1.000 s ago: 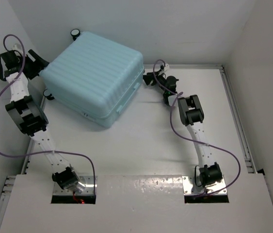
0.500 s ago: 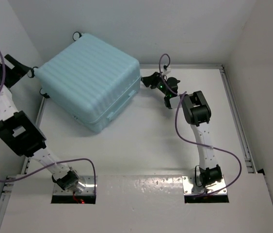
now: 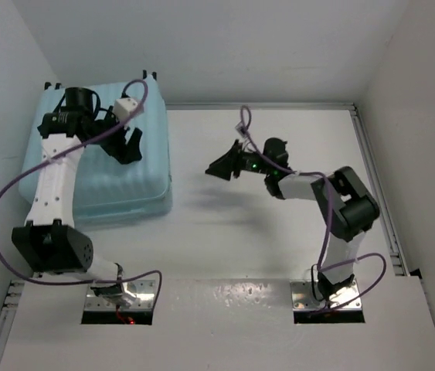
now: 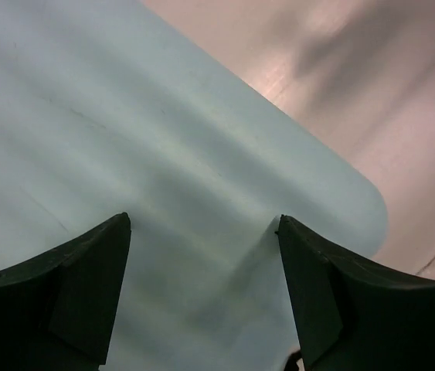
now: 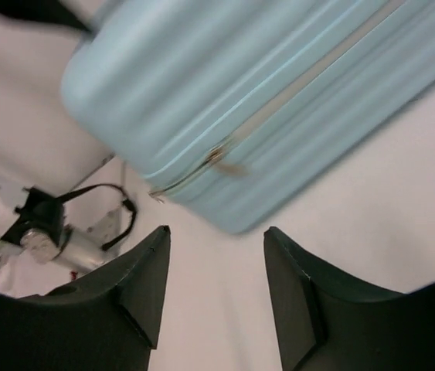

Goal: Pack the luggage

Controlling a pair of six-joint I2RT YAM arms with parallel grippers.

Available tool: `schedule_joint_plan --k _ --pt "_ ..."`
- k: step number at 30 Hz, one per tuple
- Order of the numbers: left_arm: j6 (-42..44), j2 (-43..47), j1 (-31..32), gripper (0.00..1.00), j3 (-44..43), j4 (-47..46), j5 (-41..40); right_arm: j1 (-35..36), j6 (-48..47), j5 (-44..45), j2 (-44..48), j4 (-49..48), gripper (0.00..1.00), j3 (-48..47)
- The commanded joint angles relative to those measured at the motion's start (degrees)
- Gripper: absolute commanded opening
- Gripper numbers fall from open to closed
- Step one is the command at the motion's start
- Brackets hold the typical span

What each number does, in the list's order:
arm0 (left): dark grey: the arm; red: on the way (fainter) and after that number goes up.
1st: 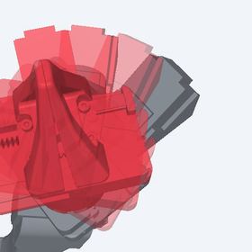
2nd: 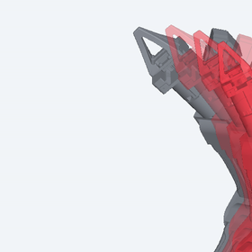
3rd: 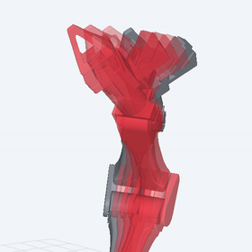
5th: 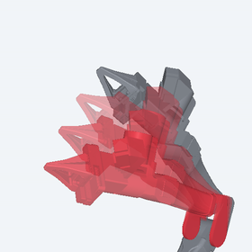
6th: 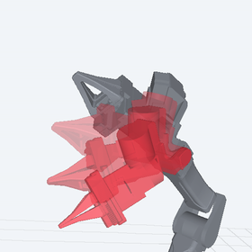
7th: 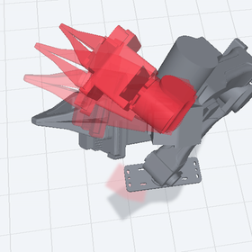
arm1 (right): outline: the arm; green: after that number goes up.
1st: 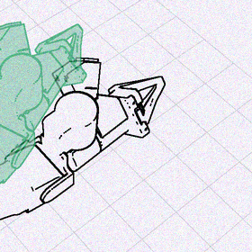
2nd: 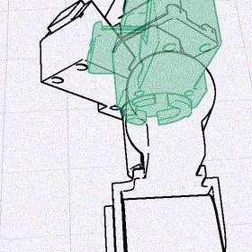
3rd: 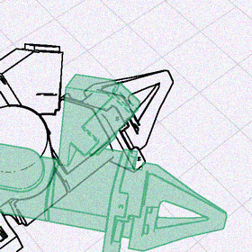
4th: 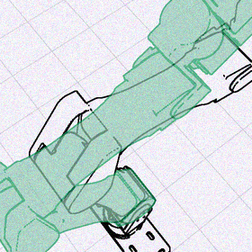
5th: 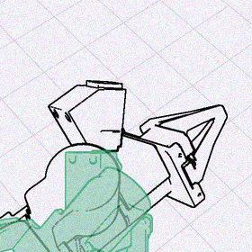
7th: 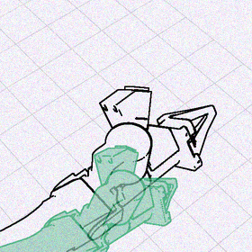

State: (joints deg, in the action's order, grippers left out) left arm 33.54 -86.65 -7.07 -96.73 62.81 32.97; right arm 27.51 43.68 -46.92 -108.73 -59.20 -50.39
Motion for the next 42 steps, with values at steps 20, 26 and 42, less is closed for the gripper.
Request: schedule_joint_plan --k 20,26,42 --pt "-6.11 8.96 -3.74 0.82 12.52 -4.18 -13.02 7.12 -23.29 -1.69 7.57 22.57 0.38 -4.19" --pt "-8.14 10.88 -3.74 0.82 15.68 -4.18 -12.49 10.2 -25.93 -2.74 -2.08 9.54 0.37 -10.22" --pt "-12.97 11.16 -2.69 0.82 17.54 -6.29 -11.97 11.69 -31.29 -9.77 -14.93 5.59 0.35 -21.85"
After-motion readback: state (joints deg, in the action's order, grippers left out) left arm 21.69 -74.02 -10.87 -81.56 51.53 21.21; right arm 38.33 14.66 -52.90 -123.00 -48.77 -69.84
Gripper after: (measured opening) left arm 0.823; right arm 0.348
